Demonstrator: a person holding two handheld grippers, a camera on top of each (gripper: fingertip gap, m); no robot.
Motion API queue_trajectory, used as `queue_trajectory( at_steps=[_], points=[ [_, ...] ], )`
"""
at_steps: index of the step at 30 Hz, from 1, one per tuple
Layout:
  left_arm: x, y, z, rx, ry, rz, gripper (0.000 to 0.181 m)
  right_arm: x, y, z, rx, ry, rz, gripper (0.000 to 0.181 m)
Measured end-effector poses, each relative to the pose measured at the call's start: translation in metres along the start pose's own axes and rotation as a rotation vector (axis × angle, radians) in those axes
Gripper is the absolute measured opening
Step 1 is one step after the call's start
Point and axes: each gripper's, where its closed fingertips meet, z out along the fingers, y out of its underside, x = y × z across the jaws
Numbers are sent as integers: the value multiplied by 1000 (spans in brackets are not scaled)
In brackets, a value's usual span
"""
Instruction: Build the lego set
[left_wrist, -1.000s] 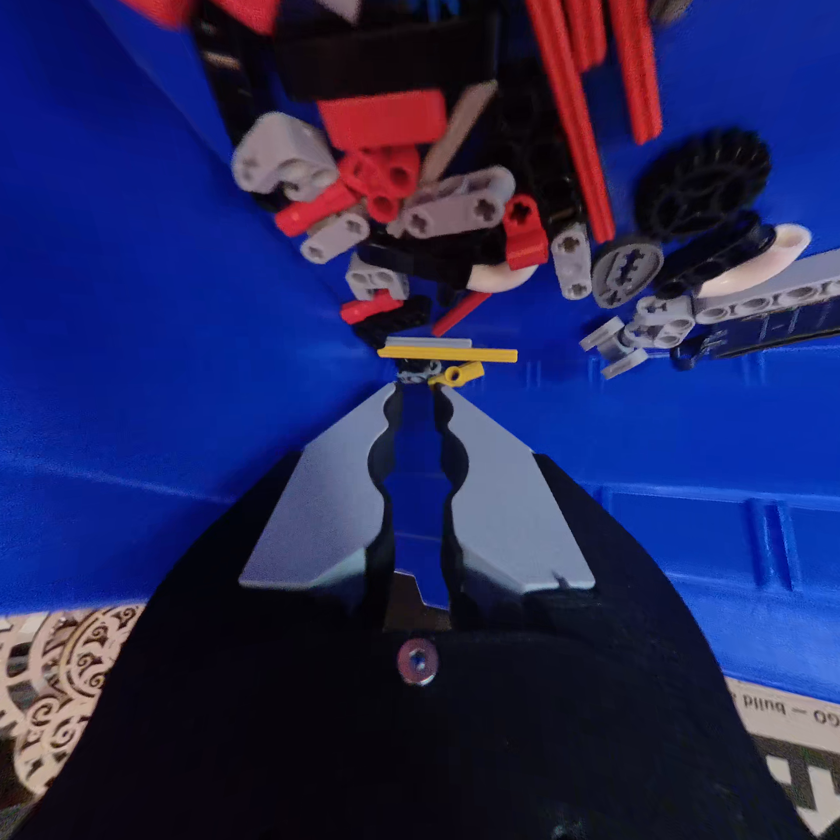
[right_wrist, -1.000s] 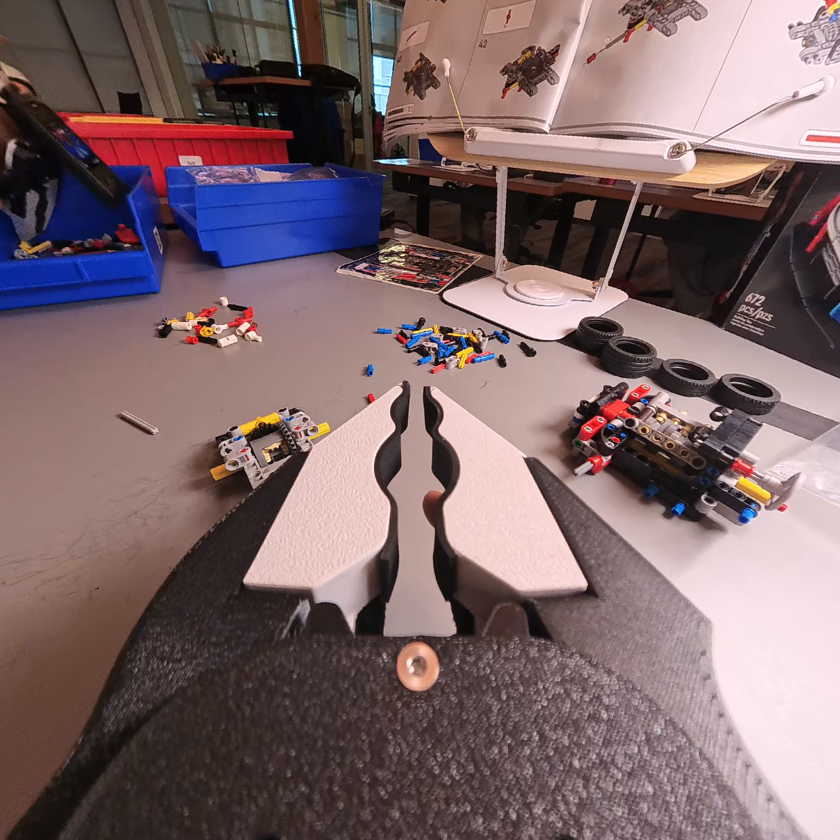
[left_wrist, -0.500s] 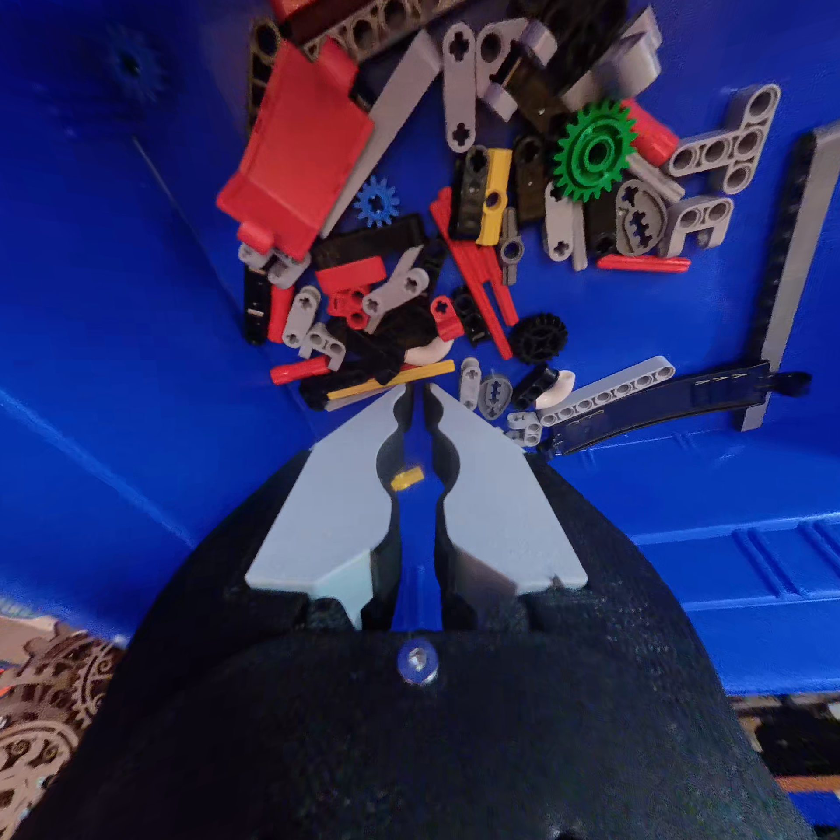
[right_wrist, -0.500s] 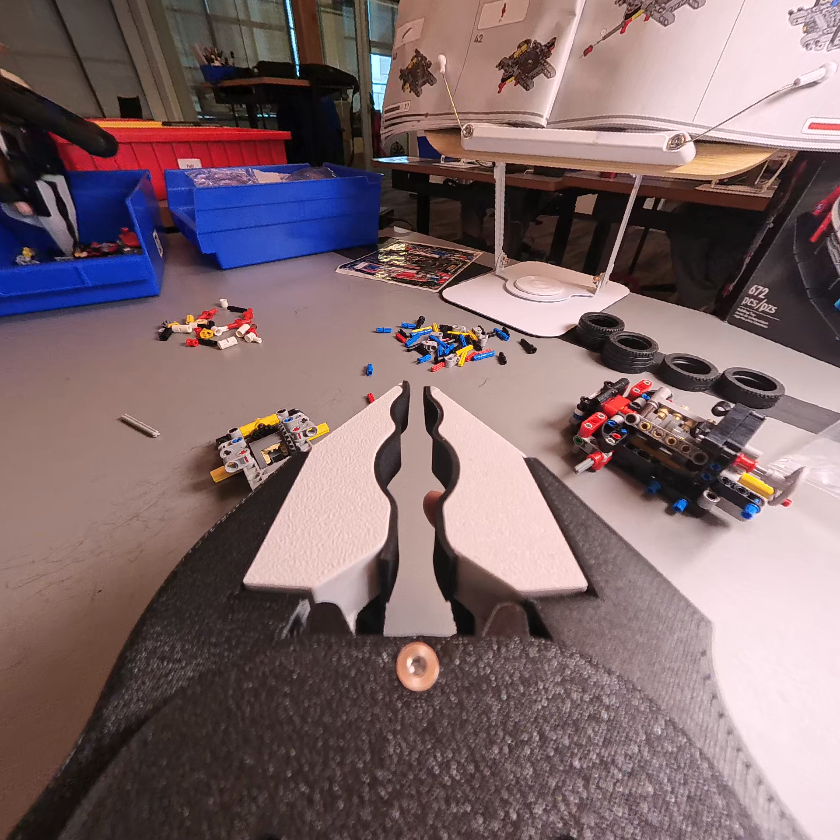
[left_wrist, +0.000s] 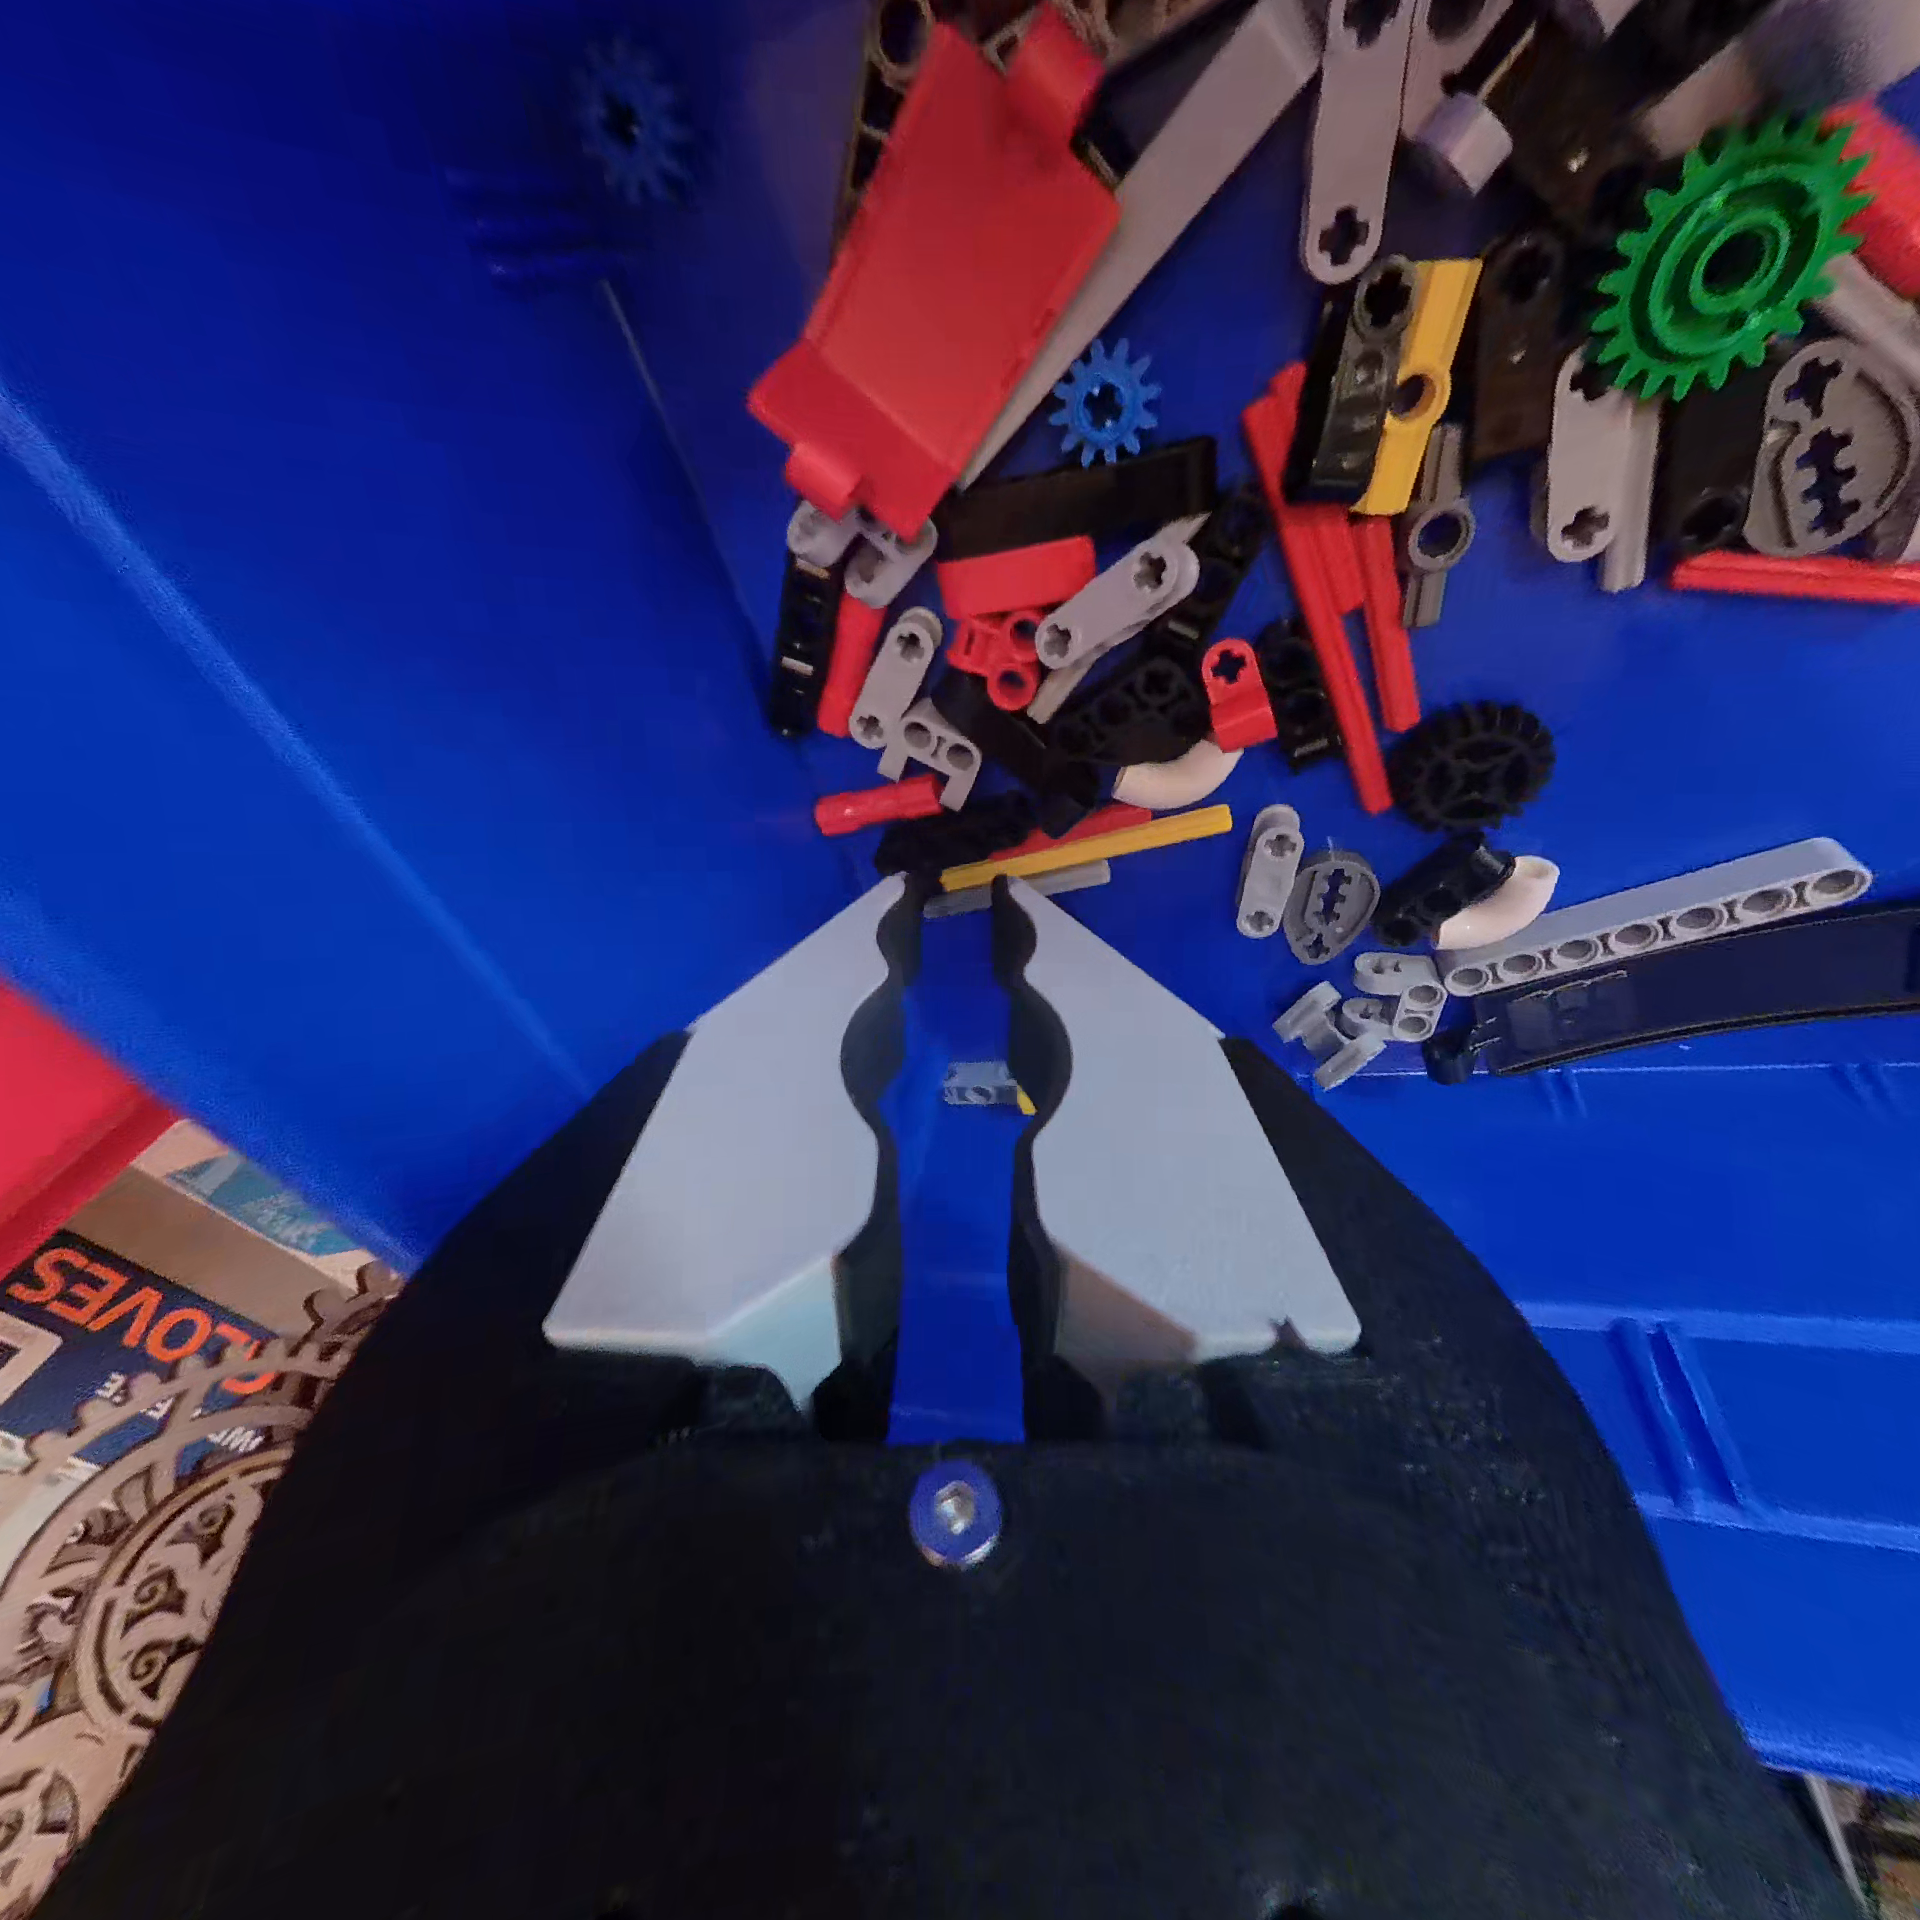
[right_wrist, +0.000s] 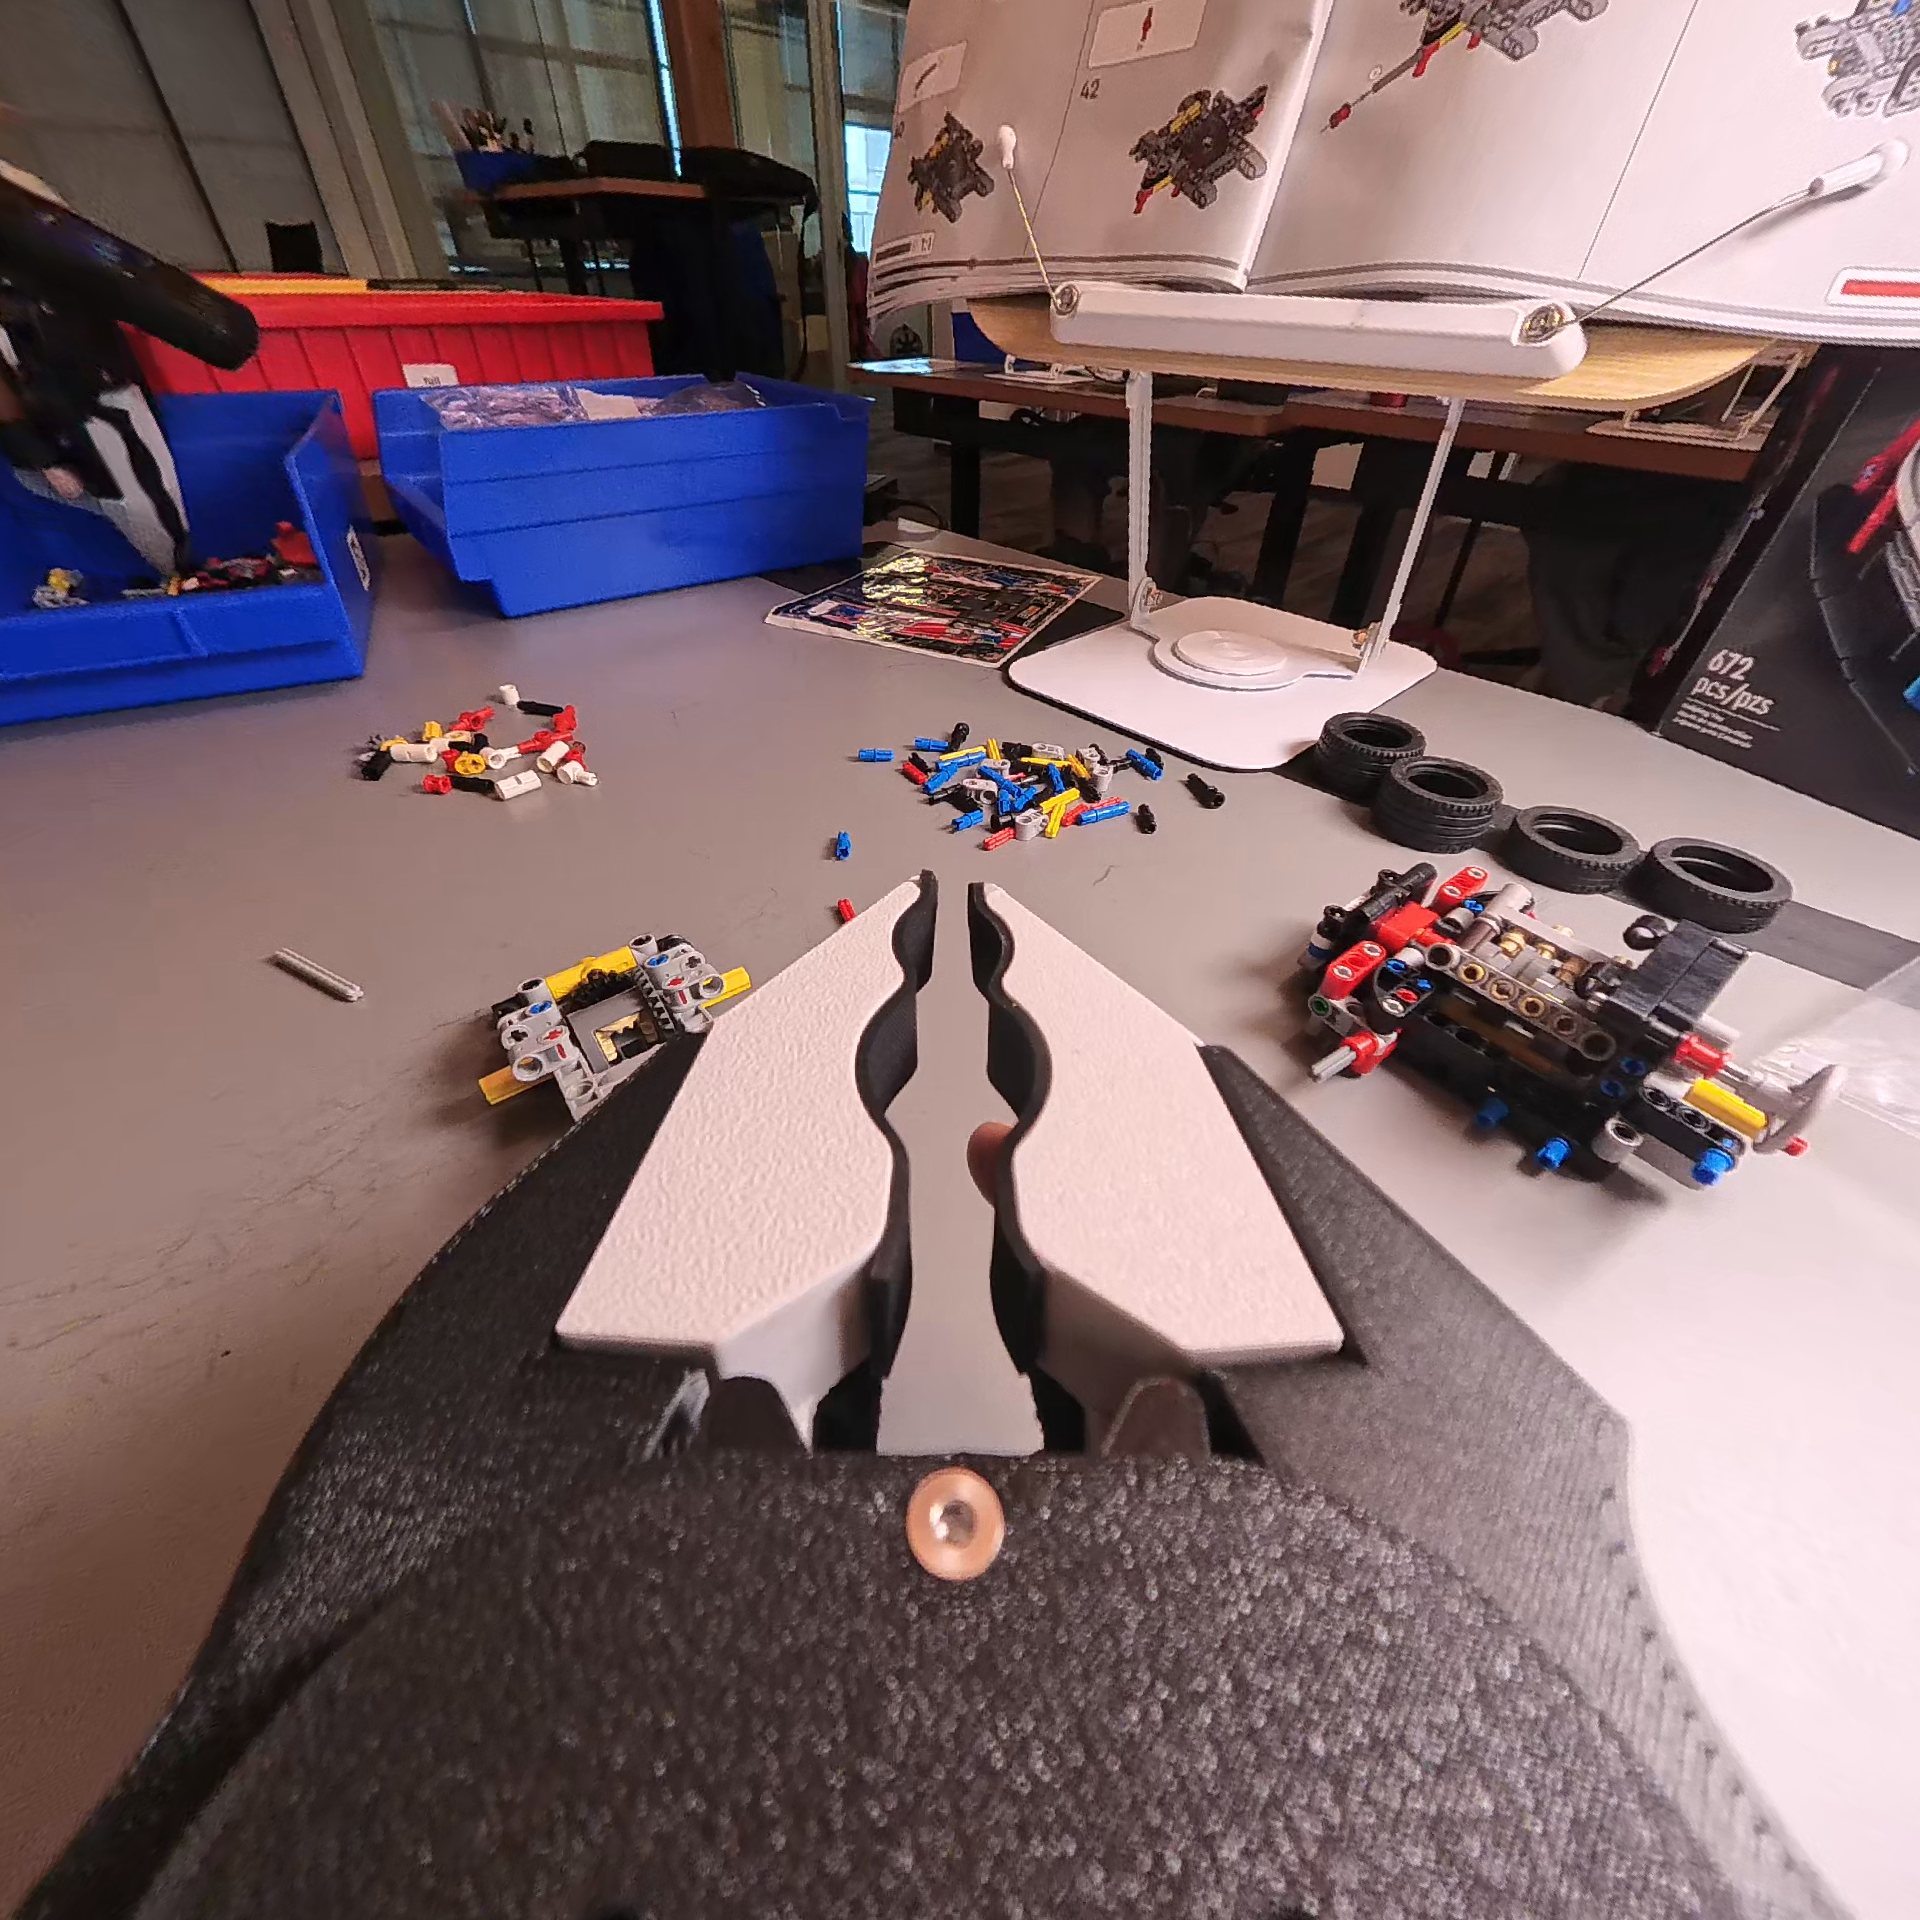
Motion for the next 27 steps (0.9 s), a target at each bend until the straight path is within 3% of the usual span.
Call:
queue_trajectory(
  at_steps=[1,12,27],
  points=[
    [0,1,1,-11,-8,13,12,0,0,0,1,0,0,5],
    [16,11,0,-25,48,93,13,0,0,0,2,-3,0,5],
    [24,22,3,-41,62,186,35,2,1,0,-3,3,12,5]
  ],
)
